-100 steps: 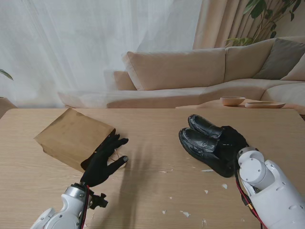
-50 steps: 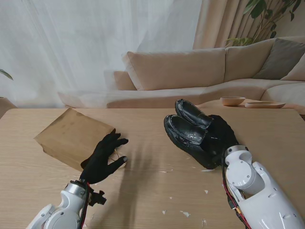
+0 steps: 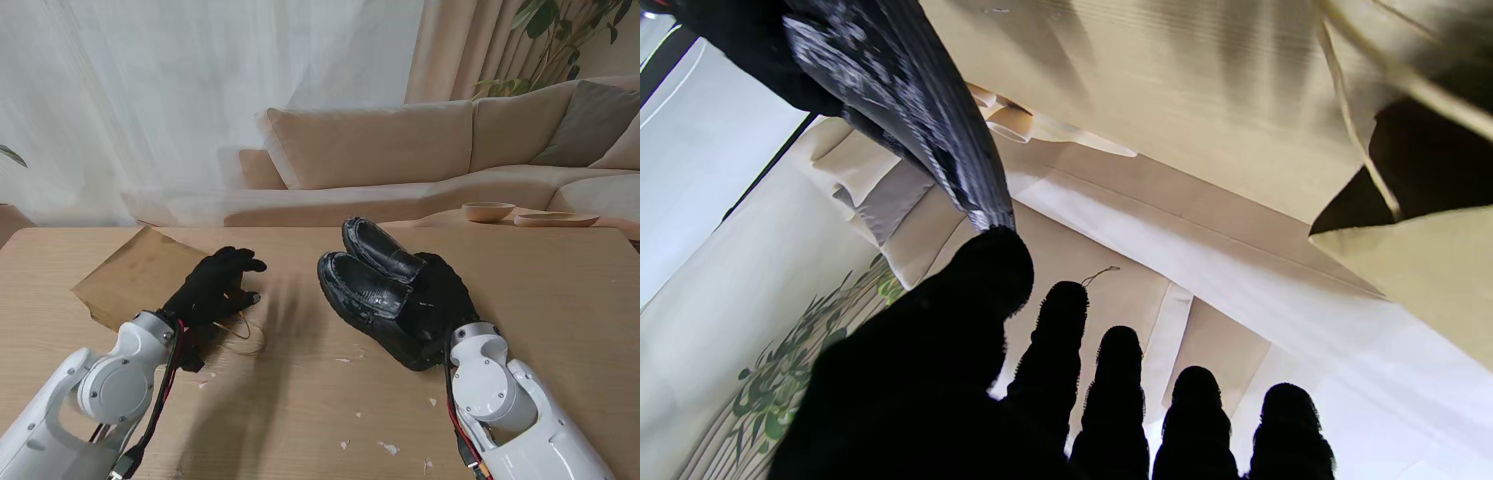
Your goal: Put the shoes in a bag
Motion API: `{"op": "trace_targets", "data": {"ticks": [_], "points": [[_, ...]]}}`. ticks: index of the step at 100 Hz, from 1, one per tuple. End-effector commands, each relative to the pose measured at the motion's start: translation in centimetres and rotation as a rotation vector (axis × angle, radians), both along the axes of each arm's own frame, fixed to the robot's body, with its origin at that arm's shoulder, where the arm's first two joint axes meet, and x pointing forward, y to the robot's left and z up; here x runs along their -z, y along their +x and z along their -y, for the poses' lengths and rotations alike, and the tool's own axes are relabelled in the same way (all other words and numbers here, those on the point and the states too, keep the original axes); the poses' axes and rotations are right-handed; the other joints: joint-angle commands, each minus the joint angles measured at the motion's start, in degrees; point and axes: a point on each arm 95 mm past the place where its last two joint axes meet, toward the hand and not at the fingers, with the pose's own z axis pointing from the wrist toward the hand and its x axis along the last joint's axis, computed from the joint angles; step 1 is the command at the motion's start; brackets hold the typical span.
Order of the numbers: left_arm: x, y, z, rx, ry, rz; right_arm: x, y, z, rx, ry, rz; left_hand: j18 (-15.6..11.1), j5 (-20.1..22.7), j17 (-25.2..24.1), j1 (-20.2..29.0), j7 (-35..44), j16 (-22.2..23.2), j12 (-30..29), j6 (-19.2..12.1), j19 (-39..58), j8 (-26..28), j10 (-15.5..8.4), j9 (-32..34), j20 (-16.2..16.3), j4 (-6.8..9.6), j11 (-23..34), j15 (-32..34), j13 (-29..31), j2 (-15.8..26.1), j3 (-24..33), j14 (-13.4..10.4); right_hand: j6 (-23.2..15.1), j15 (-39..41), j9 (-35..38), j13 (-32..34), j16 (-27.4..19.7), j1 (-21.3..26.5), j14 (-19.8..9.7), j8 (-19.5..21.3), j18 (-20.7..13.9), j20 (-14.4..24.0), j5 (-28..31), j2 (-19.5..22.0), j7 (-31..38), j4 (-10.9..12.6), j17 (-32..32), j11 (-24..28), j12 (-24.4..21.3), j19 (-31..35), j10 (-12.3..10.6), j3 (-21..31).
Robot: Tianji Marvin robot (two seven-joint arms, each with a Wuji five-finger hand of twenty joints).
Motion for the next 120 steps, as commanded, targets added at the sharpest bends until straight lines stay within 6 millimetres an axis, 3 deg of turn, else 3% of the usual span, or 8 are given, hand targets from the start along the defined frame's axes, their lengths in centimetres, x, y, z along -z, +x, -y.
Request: {"op": "trace_targets", "data": {"ticks": [1, 24, 53, 92, 120], "points": [[-0.6, 1.0, -0.4, -0.001, 0.031, -0.003, -1.0, -0.5, -0.9, -0.032, 0.017, 0.033, -0.44, 1.33, -0.75, -0.25, 0.32, 0.75, 0.62, -2.06, 0.50, 1.15, 0.07, 0.27, 1.38, 0.77, 1.02, -0.33, -0.93, -1.03, 1.70, -0.95, -8.20, -0.07, 3.03, 0.20, 0.22, 3.01, -0.76, 4.29, -0.07, 0.38, 3.83, 10.90, 6.02, 1.95, -0.29, 4.58, 2.26, 0.68, -2.64, 2.57], [-0.4, 4.0, -0.7, 0.040, 0.221, -0.028, -0.6, -1.8, -0.6, -0.028, 0.023, 0.046, -1.07, 1.43, -0.78, 3.00, 2.19, 0.21, 0.12, -7.80, 0.77, 3.71, -1.94, 0.12, 3.27, 0.28, -0.62, -0.50, -0.80, -1.24, 1.35, -1.63, -8.17, -0.37, 3.02, 0.21, 0.06, 3.32, -0.71, 4.78, -0.13, 0.34, 3.95, 10.82, 5.87, 2.12, -0.24, 4.49, 2.28, 0.73, -2.60, 2.32], [0.7, 6.4, 0.0, 0.047, 0.472, -0.035, -0.7, -2.0, -0.6, -0.022, 0.042, 0.059, -1.47, 0.79, -0.67, 2.96, 1.66, -0.81, 0.13, -10.03, 0.38, 4.22, -3.41, -0.49, 3.65, 0.45, -3.31, -0.92, -0.75, -2.46, 2.41, -2.00, -8.18, -0.49, 2.91, 0.26, -0.02, 3.42, -0.76, 5.38, -0.15, 0.32, 3.90, 10.86, 5.59, 2.18, -0.21, 4.47, 2.31, 0.79, -2.61, 2.24], [1.4, 6.7, -1.0, 0.121, 0.717, -0.147, -0.8, -2.0, -0.6, -0.022, 0.046, 0.070, -2.45, 1.55, -0.05, -2.15, -2.84, -7.27, -0.76, -11.18, -1.83, 2.06, -6.81, -2.82, 0.27, 0.09, -9.94, -2.80, -0.71, -5.19, 5.96, -3.57, -8.25, -0.50, 2.98, 0.28, -0.03, 3.50, -0.72, 5.92, -0.08, 0.28, 4.10, 10.83, 5.41, 2.20, -0.13, 4.50, 2.35, 0.85, -2.63, 2.26], [1.9, 6.7, -1.0, 0.144, 0.829, -0.129, -0.8, -2.0, -0.7, -0.025, 0.051, 0.069, -1.75, 1.26, -0.28, 5.40, -2.44, -7.18, 0.39, -13.78, -0.36, 2.65, -7.58, -3.21, 1.39, 1.08, -11.72, -1.93, -0.64, -5.68, 8.22, -3.17, -8.38, -0.35, 3.04, 0.31, 0.05, 3.55, -0.74, 6.32, -0.07, 0.26, 4.14, 10.93, 5.26, 2.20, -0.07, 4.52, 2.37, 0.90, -2.63, 2.20]]}}
